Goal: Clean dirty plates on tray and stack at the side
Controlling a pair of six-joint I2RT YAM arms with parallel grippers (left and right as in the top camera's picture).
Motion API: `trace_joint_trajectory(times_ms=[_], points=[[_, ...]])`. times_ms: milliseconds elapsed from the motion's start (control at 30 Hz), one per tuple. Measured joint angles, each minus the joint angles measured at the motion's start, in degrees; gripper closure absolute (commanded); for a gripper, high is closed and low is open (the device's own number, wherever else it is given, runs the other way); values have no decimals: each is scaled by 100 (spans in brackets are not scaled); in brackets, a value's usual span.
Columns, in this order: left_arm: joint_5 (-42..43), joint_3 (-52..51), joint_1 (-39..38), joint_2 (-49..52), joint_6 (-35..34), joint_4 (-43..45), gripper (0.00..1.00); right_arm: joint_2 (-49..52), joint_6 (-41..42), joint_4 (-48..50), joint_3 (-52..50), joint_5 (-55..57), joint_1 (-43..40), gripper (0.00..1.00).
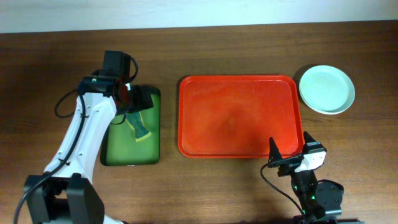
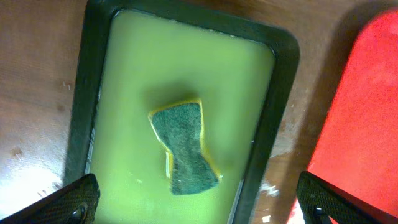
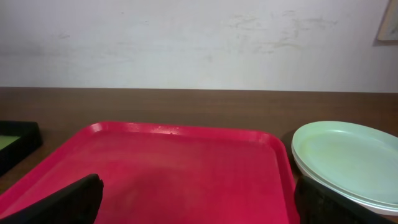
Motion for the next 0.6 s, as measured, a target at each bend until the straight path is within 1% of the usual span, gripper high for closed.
trace_joint_trajectory(times_ms=[67, 100, 167, 200, 267, 333, 400, 433, 533, 600], points=[[0, -363, 0, -188, 697, 229, 1, 0, 0, -2, 0, 2, 0, 1], [-2, -640, 0, -378, 892, 516, 1, 2, 2, 0, 0, 9, 0, 1], [2, -1484, 0, -1023, 1102, 1445, 1, 2, 0, 7, 4, 24, 0, 1], [66, -2500, 0, -1867, 1294, 2245, 1, -2, 2, -4, 2, 24, -2, 2], [271, -3954, 0, -3108, 1773, 3847, 1, -2, 4, -4, 2, 39, -7, 1], [369, -5132, 2, -4391, 2074, 4745, 1, -4, 2, 2, 2, 42, -7, 1], [398, -6159, 4, -5984, 2236, 5156, 1, 0, -4, -4, 2, 39, -11, 1], [391, -6509, 4, -6564, 2295, 5327, 1, 0, 2, -4, 2, 42, -11, 2], [361, -7322, 57, -7639, 2343, 5766, 1, -7, 4, 2, 2, 39, -11, 1], [461, -7676, 374, -8120, 2354, 5794, 1, -4, 0, -4, 2, 39, -11, 1]])
